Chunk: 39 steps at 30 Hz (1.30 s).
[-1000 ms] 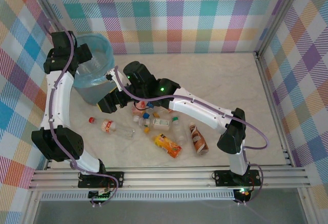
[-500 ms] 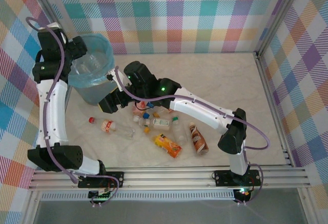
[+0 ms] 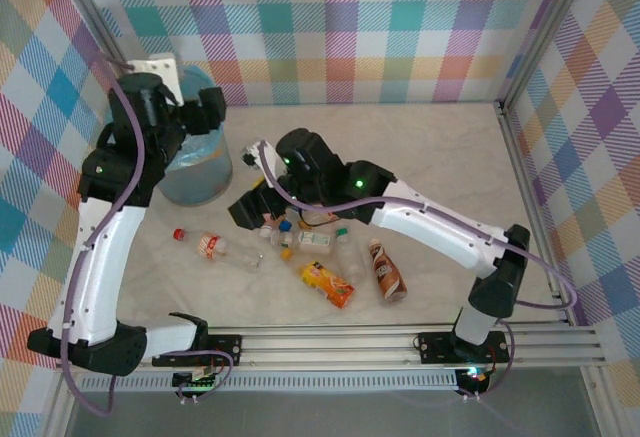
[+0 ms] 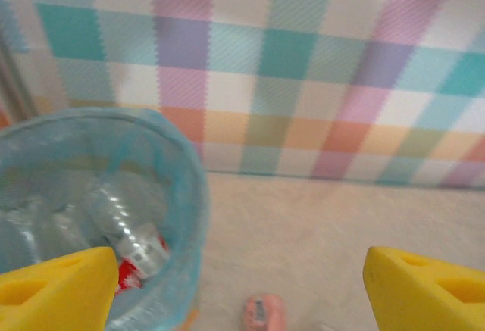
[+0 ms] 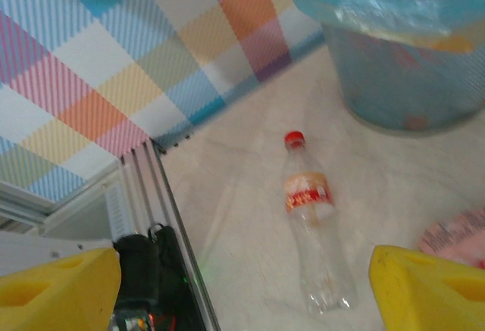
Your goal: Put the plastic bottles in the bin
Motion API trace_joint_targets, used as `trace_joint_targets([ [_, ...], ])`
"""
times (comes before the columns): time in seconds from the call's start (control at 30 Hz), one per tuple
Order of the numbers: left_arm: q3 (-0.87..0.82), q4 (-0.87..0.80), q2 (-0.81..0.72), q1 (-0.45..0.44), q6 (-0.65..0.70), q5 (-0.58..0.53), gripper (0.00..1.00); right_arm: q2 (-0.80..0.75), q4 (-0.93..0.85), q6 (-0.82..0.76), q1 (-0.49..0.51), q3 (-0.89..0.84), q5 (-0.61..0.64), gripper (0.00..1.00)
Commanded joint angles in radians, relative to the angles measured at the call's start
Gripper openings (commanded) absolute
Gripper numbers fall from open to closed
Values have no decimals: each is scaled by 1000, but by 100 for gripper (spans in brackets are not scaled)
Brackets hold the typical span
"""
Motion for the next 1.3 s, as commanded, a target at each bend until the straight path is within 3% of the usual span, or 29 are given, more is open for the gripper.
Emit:
trace_joint_targets([
  [0.0, -57, -41, -25, -107, 27, -64, 84, -85, -35, 9, -5, -130, 72, 85],
  [0.17, -165, -73, -52, -247, -7, -40, 84, -215, -75, 85, -5, -403, 133, 83],
  [0.43, -362, -82, -105, -312, -145, 54, 85, -258, -114, 221, 8, -665, 144, 78],
  [0.63, -504, -85, -156, -312, -268, 113, 85, -170, -127, 228, 58, -672, 188, 78],
  [0.87, -611, -103, -203, -312, -320, 67, 86, -21, -155, 175, 103, -580, 256, 78],
  [1.27, -575, -104, -189, -313, -277, -1, 88, 152, -185, 129, 125, -485, 335, 79],
])
